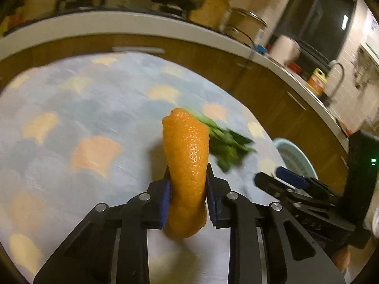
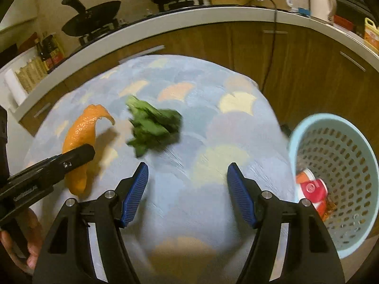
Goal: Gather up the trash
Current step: 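Grasp the orange peel with the left tool, then grasp the green leafy vegetable with the right tool while the left tool holds the peel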
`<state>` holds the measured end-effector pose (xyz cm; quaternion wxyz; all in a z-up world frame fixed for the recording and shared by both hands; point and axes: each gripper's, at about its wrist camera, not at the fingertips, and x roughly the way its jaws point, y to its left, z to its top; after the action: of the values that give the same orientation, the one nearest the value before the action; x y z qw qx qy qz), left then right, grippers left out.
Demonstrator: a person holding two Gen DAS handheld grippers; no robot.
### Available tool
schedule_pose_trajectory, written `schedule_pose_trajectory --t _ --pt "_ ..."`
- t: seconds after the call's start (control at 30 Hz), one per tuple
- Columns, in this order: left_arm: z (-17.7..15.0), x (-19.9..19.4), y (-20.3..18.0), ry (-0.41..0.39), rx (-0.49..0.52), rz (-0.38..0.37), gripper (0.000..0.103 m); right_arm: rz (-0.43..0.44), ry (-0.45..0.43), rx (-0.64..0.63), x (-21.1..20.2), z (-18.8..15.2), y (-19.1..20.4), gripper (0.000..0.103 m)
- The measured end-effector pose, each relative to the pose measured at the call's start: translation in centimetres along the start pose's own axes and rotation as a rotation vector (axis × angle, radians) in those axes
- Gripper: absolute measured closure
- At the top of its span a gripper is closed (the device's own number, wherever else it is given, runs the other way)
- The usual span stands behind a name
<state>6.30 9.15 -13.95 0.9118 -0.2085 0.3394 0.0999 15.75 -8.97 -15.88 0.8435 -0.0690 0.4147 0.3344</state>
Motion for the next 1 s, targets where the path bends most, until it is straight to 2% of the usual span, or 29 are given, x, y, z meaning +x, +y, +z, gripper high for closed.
schedule_pose_trajectory --t 0.13,0.27,0.33,0.43,0.5,0.6,0.67,0.7,0.73,0.9,1.0 --pt "0.8 -1.0 2.0 -0.048 -0.047 0.038 0.079 -0.005 -0.009 -0.053 1.1 2.0 1.9 0.037" --pt "0.6 -0.5 4.1 -0.030 -0.125 -0.014 0.076 -0.006 -0.004 -0.082 3.0 3.5 3.3 0.037" --pt "0.6 -0.7 4.2 -0.047 -0.125 -0.027 0.076 -0.009 0.006 -0.092 3.9 3.9 3.7 0.037" --pt "0.5 -0.4 3.7 -0.029 -0.108 -0.040 0.076 -0.013 0.048 -0.108 5.3 4.3 4.0 0.037" --pt "0.5 -0.6 3.7 -0.042 -0.107 -0.042 0.076 -0.049 0.082 -0.131 6.2 4.4 4.4 0.037" --pt "0.6 -0.4 4.0 -0.035 -0.119 -0.054 0.076 -0.097 0.072 -0.178 6.2 4.1 5.5 0.038" --pt "0.6 -0.4 4.2 -0.036 -0.119 -0.056 0.076 -0.089 0.055 -0.206 5.9 3.7 6.0 0.057" --pt "0.6 -0.4 4.1 -0.039 -0.113 -0.054 0.076 -0.090 0.046 -0.214 5.7 3.6 6.2 0.072" --pt "0.6 -0.4 4.0 -0.041 -0.106 -0.050 0.076 -0.083 0.043 -0.219 5.6 3.5 6.2 0.078" --pt "0.5 -0.6 2.9 -0.057 -0.049 -0.010 0.076 -0.042 -0.039 -0.182 3.2 3.2 5.2 0.082" --pt "0.3 -0.7 1.9 -0.056 -0.012 -0.002 0.076 -0.050 -0.072 -0.129 0.8 2.9 3.5 0.082"
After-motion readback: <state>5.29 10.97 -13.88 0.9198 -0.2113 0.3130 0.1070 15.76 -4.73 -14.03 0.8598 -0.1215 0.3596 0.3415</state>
